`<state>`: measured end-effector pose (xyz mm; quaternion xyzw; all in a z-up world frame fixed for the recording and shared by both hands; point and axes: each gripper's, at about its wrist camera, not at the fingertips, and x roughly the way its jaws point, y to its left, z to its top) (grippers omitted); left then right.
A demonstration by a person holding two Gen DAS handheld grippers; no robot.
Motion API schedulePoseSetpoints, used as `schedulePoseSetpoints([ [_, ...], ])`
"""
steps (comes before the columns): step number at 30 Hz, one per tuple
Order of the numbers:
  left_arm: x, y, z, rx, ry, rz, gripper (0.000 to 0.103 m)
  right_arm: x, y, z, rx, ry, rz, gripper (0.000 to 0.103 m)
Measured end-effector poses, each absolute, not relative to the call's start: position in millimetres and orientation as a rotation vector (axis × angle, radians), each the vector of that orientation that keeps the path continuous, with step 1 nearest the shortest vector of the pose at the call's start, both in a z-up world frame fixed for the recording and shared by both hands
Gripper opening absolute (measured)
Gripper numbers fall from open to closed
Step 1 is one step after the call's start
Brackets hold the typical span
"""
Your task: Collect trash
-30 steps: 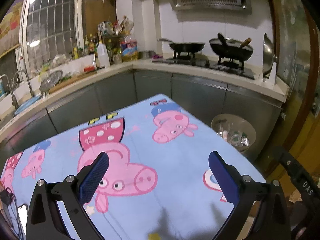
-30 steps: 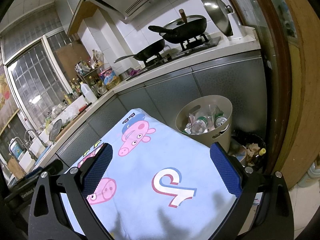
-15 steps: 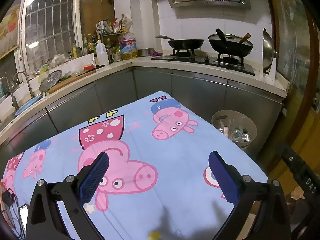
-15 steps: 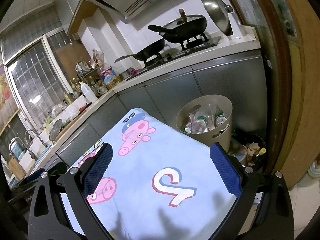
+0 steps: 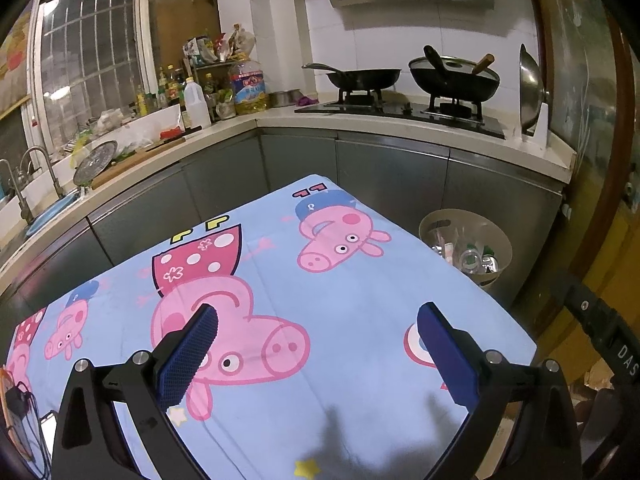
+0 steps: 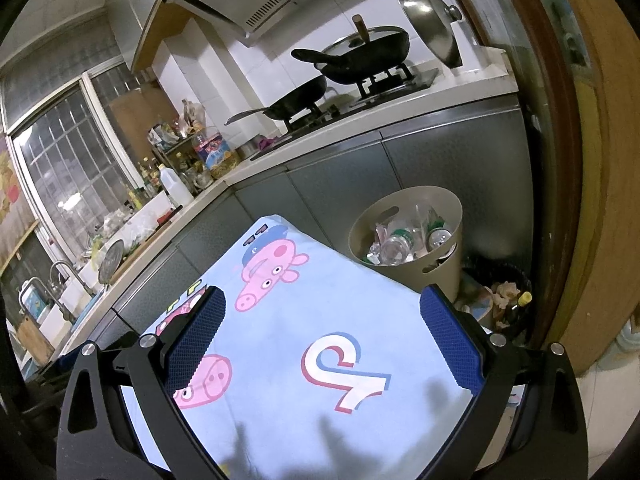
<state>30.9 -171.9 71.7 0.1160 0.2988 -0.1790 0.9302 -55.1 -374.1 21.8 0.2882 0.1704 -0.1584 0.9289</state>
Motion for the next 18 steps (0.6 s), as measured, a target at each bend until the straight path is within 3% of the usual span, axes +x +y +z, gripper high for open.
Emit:
schedulePoseSetpoints([
  [18,30.9,-179.1,63.9,0.273,0.631,-0.368,0.099,-56.2,-379.8,12.1,0.611,0.362,-0.328,0.097],
])
